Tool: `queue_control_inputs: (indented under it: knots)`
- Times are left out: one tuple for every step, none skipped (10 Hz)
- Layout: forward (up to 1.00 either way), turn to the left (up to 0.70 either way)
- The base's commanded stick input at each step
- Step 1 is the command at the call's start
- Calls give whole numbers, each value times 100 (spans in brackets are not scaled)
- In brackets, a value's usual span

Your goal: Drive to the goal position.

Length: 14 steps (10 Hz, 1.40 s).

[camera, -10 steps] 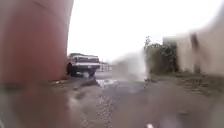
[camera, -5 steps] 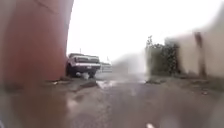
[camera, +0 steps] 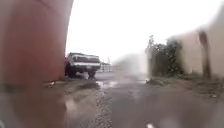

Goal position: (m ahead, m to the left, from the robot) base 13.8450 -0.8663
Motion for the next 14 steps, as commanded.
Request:
queue_control_inputs:
  knots:
    - [50, 2]
    - [50, 2]
    - [50, 2]
    - [50, 2]
    - [50, 2]
    - [50, 2]
    - [50, 2]
    - [50, 2]
    - [50, 2]
    - [50, 2]
    - [50, 2]
    - [50, 2]
    - [50, 2]
    - [50, 2]
